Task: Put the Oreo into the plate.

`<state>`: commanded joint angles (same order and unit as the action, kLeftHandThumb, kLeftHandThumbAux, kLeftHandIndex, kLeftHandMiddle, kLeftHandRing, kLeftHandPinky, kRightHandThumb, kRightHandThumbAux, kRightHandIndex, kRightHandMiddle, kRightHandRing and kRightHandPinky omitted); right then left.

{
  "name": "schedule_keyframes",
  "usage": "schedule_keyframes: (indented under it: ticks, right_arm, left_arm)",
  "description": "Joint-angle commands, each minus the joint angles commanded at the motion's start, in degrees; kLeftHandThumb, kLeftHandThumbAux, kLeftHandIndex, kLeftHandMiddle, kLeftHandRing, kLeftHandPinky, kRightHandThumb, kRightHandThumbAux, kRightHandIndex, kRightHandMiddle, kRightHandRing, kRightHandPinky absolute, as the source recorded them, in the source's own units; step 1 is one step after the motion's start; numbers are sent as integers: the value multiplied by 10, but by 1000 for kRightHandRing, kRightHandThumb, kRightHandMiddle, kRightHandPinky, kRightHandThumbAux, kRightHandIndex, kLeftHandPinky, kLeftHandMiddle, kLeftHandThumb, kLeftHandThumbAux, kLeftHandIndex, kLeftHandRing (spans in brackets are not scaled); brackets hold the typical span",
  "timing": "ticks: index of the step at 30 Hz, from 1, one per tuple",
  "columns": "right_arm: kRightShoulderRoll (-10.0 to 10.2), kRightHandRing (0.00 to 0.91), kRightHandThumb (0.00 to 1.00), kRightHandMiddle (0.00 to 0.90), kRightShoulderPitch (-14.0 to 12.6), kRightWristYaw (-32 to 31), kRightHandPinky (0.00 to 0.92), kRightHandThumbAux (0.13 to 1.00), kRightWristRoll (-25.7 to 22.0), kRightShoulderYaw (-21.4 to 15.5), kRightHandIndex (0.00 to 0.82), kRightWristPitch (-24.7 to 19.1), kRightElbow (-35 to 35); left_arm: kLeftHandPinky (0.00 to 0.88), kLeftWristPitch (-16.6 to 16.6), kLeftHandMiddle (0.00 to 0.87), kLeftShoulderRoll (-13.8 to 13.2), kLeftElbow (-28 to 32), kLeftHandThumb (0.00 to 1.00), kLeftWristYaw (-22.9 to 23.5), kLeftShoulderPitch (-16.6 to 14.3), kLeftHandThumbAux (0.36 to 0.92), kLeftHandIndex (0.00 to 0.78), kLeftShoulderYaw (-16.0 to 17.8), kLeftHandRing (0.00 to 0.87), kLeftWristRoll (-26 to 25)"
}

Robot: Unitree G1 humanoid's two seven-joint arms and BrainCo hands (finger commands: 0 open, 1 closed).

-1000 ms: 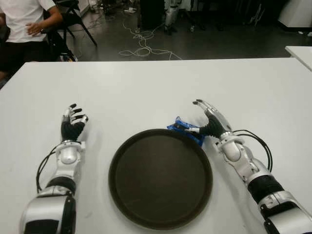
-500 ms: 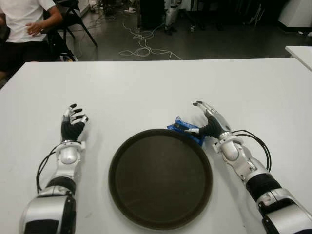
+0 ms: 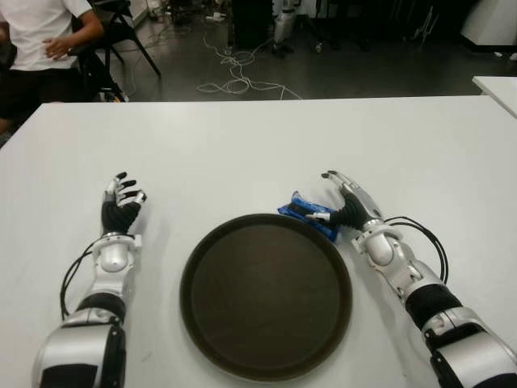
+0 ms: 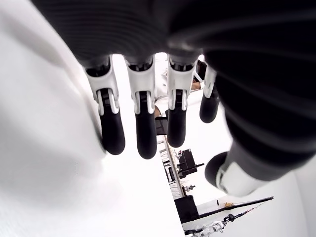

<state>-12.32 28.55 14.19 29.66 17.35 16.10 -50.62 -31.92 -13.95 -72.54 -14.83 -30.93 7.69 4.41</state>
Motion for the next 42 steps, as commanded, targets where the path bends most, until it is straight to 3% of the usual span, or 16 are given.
schedule_keyframes:
  ticks: [9, 21, 42]
  right_arm:
    - [0, 0, 0, 0, 5, 9, 0, 594, 3, 5, 0, 3, -11]
    - [-3, 0, 0, 0, 7, 16, 0, 605, 9, 12, 0, 1, -15]
    - [-6, 0, 0, 0, 11, 20, 0, 554, 9, 11, 0, -3, -18]
  left_arm:
    - [323, 1, 236, -1, 0, 311, 9, 0, 681, 154, 1, 268, -3]
    - [292, 0, 230, 0, 0, 304, 7, 1, 705, 151, 2, 250, -3]
    - [296, 3, 227, 2, 1, 320, 5, 0, 680, 148, 3, 254, -4]
